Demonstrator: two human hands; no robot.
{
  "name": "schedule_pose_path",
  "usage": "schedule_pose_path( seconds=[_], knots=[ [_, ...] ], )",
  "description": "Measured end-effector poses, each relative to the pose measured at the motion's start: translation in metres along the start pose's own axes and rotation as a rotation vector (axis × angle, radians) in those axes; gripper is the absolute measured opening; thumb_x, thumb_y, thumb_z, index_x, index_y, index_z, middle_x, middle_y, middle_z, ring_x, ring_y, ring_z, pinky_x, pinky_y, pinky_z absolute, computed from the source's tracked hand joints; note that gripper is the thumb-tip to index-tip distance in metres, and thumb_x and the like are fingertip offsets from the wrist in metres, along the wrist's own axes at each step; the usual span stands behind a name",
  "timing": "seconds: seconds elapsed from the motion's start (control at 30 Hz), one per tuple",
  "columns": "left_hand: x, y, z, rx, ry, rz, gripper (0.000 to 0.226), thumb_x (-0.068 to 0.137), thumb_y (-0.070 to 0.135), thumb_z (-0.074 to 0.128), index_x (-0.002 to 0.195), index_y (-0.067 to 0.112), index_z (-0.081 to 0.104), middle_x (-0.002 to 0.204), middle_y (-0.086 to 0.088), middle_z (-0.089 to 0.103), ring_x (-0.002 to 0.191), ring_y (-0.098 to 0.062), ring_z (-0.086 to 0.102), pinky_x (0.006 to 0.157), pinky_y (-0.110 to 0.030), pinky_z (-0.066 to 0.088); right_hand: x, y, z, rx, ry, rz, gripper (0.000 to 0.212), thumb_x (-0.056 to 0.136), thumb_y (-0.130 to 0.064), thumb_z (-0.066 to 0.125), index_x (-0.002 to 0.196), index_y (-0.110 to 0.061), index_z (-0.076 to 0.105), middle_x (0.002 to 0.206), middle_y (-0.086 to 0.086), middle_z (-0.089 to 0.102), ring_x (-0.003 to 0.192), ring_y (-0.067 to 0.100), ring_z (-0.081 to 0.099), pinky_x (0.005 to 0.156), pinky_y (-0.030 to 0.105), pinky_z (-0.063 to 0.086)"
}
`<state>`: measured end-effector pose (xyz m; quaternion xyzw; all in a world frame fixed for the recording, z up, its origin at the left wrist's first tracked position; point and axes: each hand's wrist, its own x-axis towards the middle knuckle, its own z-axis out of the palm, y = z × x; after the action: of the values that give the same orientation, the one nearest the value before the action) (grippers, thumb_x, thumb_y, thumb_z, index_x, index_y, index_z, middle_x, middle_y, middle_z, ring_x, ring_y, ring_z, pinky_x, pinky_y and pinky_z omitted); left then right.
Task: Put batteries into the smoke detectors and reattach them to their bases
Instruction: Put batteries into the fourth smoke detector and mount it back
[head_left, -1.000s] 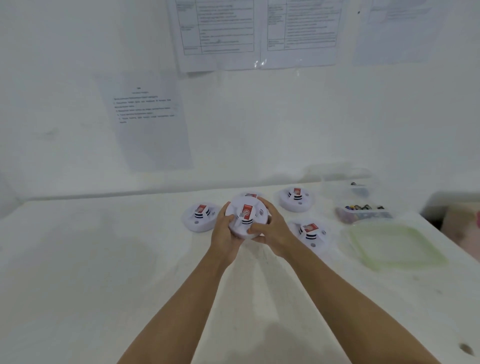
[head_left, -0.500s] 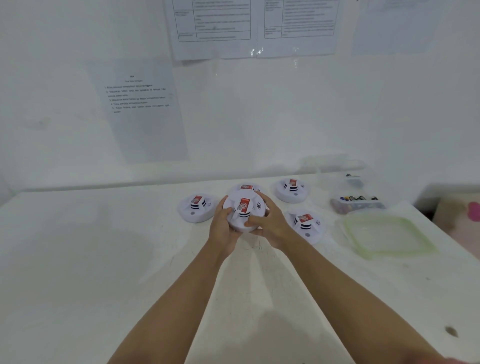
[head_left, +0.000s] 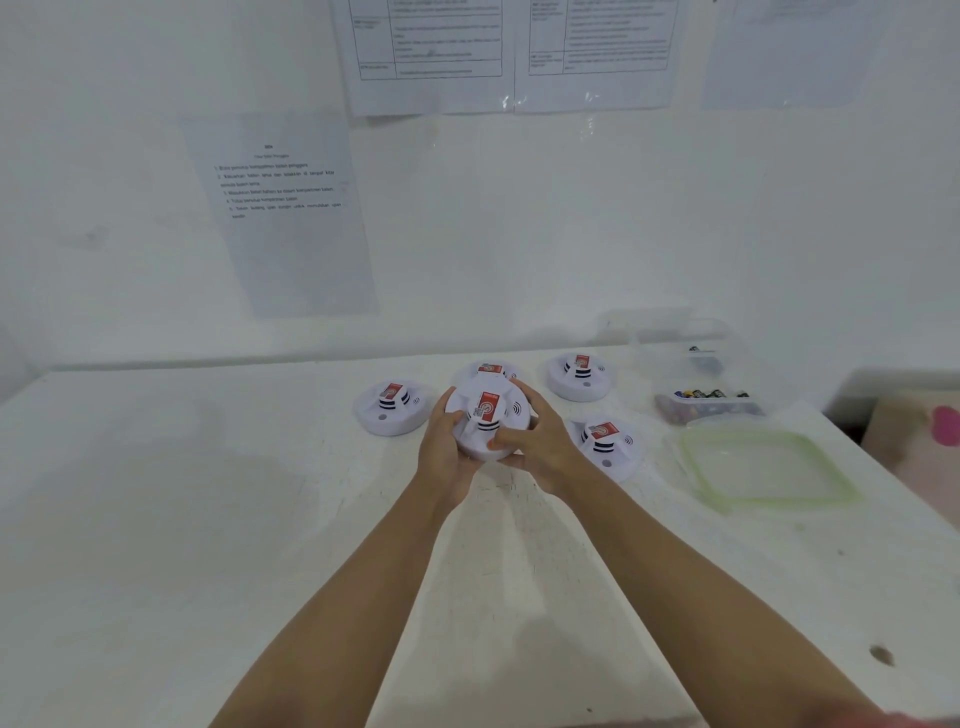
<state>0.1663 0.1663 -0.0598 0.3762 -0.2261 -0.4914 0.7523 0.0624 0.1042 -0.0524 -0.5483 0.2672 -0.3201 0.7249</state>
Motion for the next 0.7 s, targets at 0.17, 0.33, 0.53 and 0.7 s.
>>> schedule_pose_path(
  seconds=[0.17,0.33,0.53,0.7],
  knots=[
    [0.000,-0.002,-0.002,0.015,0.016,-0.003,0.036,0.098,0.019,0.037,0.131,0.011,0.049,0.120,-0.012,0.062,0.102,-0.026,0.063,0.074,-0.041,0.058,-0.002,0.001,-0.003,-0.020,-0.023,0.021,0.073,0.073,0.010,0.063,0.134,-0.027,0.044,0.127,0.002,0.058,0.111,0.020,0.057,0.068,0.032,0.058],
    [0.001,-0.005,-0.006,0.037,0.028,0.004,0.041,0.096,0.015,0.038,0.134,0.006,0.047,0.129,-0.019,0.056,0.110,-0.033,0.058,0.085,-0.042,0.053,-0.008,-0.009,-0.008,0.234,-0.042,0.214,0.024,0.095,-0.019,0.043,0.099,-0.027,0.065,0.089,-0.003,0.074,0.091,0.018,0.063,0.077,0.038,0.052],
    [0.001,-0.014,-0.014,0.063,0.064,-0.017,0.039,0.096,0.020,0.038,0.130,0.005,0.050,0.121,-0.016,0.061,0.103,-0.030,0.062,0.077,-0.038,0.056,-0.009,-0.002,-0.011,0.091,0.046,0.233,0.023,0.096,-0.027,0.042,0.107,-0.026,0.063,0.108,0.001,0.063,0.093,0.019,0.059,0.075,0.035,0.054],
    [0.004,-0.017,-0.019,0.094,0.111,-0.081,0.045,0.097,0.026,0.037,0.135,0.004,0.048,0.131,-0.019,0.056,0.117,-0.035,0.055,0.084,-0.040,0.053,-0.013,-0.001,-0.012,0.120,0.079,0.253,0.035,0.095,-0.017,0.039,0.124,-0.022,0.057,0.098,0.000,0.061,0.070,0.012,0.057,0.048,0.022,0.050]
  ],
)
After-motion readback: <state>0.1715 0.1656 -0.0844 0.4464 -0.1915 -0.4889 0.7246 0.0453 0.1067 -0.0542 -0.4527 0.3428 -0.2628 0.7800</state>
